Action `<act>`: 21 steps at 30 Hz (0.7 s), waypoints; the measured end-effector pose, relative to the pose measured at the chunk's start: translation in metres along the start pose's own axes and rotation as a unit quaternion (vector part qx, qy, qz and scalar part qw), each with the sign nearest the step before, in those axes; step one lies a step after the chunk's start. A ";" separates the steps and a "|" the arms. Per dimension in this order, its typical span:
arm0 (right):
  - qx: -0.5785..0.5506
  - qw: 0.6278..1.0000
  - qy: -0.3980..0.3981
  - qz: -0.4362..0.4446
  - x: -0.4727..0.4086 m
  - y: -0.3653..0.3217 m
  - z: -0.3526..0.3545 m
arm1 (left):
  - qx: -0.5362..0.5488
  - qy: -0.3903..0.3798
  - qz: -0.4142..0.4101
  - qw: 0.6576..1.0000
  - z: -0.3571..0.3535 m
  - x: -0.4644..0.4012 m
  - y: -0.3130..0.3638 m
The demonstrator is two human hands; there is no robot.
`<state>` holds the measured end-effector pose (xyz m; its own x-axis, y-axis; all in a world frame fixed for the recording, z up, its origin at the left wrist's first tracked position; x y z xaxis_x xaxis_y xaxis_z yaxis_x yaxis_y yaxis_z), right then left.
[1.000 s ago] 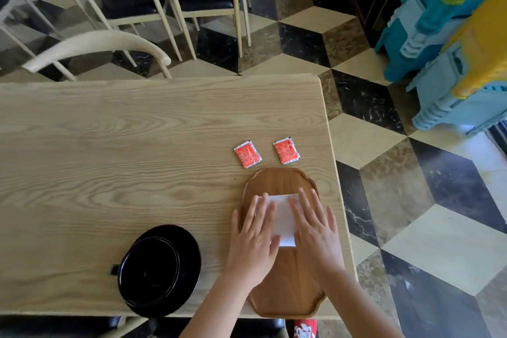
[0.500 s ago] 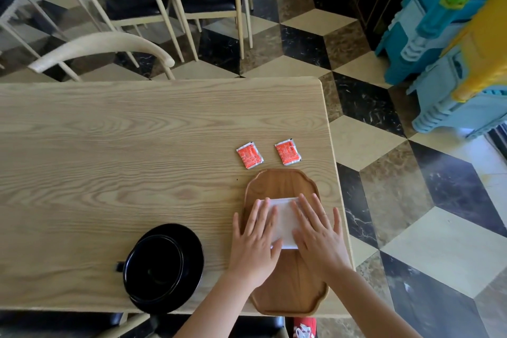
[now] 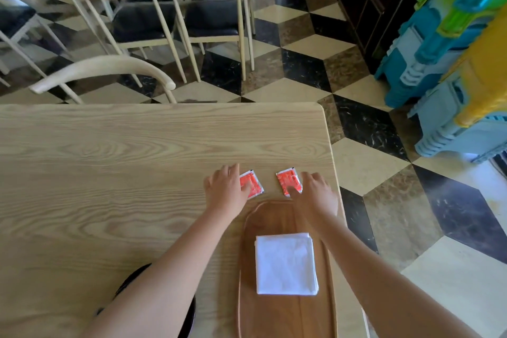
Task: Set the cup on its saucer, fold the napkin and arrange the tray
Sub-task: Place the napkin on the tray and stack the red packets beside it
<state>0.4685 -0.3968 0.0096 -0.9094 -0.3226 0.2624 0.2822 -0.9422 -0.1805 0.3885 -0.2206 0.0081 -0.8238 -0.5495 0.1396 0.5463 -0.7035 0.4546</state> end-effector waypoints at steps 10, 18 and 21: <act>-0.006 0.998 0.032 -0.055 -0.030 -0.012 -0.028 | 0.083 -0.004 0.017 0.996 -0.023 -0.024 -0.021; -0.298 0.951 0.008 -0.083 -0.018 -0.008 -0.011 | 0.489 -0.014 0.225 0.843 -0.012 0.013 -0.030; -0.451 0.892 -0.013 -0.028 0.011 -0.015 0.026 | 0.560 -0.029 0.216 0.799 0.015 0.047 -0.015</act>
<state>0.4620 -0.3883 0.0399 -0.9035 -0.2899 0.3156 -0.1353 -0.5058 -0.8520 0.3388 -0.2291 0.0208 -0.6177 -0.5876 0.5227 0.3303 0.4093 0.8505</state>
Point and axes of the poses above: each hand's wrist, its own x-axis away from the middle knuckle, its own z-axis out of the back of the hand, y = z × x, the point moved 5 cm from there along -x, towards the middle knuckle, and after that the axes turned 12 degrees about x, right-handed, at the moved point
